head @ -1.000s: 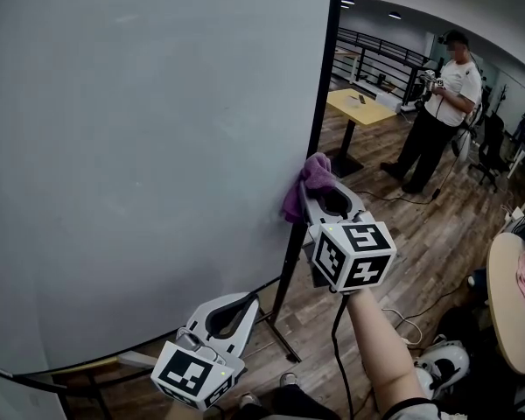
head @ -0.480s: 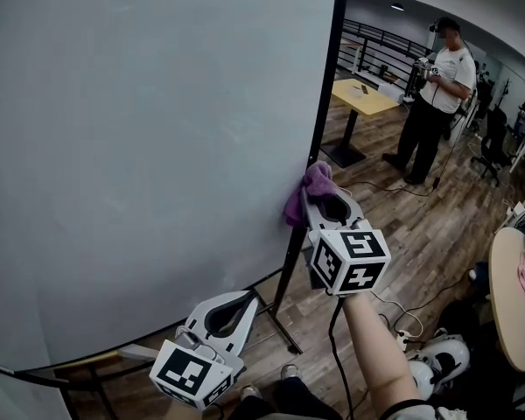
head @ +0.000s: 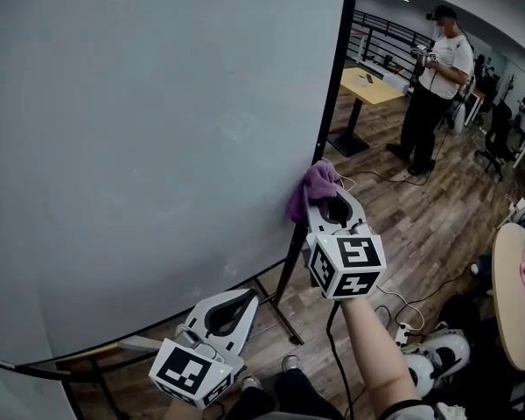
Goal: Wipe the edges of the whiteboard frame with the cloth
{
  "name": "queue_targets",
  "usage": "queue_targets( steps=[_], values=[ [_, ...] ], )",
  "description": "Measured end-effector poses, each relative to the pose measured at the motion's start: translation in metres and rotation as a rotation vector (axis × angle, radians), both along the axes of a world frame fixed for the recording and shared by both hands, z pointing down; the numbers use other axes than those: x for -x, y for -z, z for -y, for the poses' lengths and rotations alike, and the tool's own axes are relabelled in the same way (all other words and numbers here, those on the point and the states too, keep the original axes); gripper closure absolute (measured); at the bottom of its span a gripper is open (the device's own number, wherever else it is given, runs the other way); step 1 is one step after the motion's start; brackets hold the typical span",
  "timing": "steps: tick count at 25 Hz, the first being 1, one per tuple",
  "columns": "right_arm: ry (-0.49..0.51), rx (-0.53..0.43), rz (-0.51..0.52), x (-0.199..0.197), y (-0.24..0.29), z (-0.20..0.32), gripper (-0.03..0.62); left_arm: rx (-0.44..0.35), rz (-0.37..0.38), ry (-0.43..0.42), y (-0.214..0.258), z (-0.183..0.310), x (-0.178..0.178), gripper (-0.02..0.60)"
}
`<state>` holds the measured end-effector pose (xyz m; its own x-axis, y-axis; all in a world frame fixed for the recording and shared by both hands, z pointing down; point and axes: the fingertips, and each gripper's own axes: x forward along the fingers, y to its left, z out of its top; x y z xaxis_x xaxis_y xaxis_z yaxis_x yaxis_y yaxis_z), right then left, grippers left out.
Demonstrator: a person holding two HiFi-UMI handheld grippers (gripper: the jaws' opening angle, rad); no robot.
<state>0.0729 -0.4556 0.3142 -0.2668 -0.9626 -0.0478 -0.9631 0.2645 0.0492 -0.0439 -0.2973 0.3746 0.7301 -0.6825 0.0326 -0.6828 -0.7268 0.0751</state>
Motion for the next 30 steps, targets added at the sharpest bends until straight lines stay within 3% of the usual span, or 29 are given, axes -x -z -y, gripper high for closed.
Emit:
queue_targets(
  steps=[30],
  values=[
    [-0.004,0.186,0.01,0.002,-0.104,0.002,0.491,0.073,0.001,0.017,-0.028,-0.005,0.013,0.563]
  ],
)
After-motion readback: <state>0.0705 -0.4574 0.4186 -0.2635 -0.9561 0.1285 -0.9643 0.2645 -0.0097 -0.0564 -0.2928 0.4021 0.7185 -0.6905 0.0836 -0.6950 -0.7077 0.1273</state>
